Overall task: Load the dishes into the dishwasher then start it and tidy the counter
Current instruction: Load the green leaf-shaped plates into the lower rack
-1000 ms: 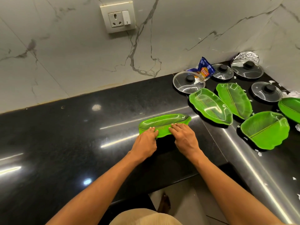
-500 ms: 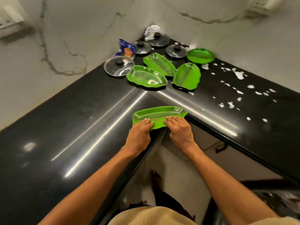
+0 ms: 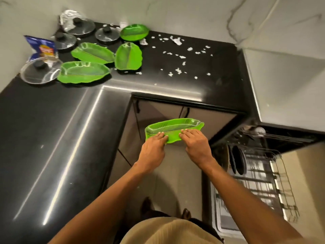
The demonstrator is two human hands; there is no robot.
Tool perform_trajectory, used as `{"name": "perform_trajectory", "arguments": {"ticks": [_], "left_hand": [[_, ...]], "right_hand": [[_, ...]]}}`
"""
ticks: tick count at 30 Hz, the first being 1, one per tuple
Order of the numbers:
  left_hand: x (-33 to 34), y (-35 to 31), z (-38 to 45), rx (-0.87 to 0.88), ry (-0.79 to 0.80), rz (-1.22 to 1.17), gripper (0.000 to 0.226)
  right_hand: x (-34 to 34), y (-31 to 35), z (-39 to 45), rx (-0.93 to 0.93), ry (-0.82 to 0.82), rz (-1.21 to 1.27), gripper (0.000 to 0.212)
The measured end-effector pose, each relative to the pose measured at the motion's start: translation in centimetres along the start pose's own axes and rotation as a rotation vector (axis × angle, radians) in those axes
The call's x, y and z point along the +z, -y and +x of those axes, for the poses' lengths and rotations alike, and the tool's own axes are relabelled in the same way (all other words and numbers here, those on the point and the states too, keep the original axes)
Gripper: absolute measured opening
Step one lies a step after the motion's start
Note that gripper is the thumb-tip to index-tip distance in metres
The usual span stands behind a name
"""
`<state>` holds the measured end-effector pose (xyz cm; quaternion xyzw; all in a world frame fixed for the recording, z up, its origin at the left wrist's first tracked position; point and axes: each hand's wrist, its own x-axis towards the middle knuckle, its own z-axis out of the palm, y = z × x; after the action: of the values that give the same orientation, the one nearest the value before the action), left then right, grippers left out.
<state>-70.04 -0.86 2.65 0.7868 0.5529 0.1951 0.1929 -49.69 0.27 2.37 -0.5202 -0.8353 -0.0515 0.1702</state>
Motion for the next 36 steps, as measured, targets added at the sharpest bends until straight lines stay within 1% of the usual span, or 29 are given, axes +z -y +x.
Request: {"name": "perform_trajectory", "arguments": {"ticks": [8, 17, 22, 25, 28, 32, 36], "left_hand": [[6.5, -8.7, -2.7, 0.111, 0.159, -0.001, 0.046], [16.8, -23.4, -8.8, 0.163, 0.303, 0.004, 0.05], [21.4, -31.4, -11.6, 0.194, 0.352, 0.0, 0.047], [23.3, -35.8, -12.4, 0.239, 0.391, 0.0, 0.04], [25.3, -38.8, -12.4, 0.281, 0.425, -0.003, 0.035], [28.7, -42.0, -11.0, 0.347, 0.46, 0.02, 0.035], [32.3, -46.3, -9.3, 0.383, 0.474, 0.03, 0.042]], "right_hand": [[-2.2, -4.6, -12.6, 0.169, 0.011, -0.035, 0.035], [-7.2, -11.7, -30.5, 0.291, 0.076, -0.041, 0.036], [-10.7, -15.0, -39.3, 0.375, 0.073, -0.037, 0.042], [-12.5, -17.0, -43.0, 0.422, 0.082, -0.03, 0.042], [-13.6, -19.0, -46.2, 0.464, 0.075, -0.036, 0.045], [-14.9, -22.2, -49.3, 0.524, 0.068, -0.064, 0.045], [-15.8, -26.4, -52.4, 0.588, 0.079, -0.076, 0.041]]}}
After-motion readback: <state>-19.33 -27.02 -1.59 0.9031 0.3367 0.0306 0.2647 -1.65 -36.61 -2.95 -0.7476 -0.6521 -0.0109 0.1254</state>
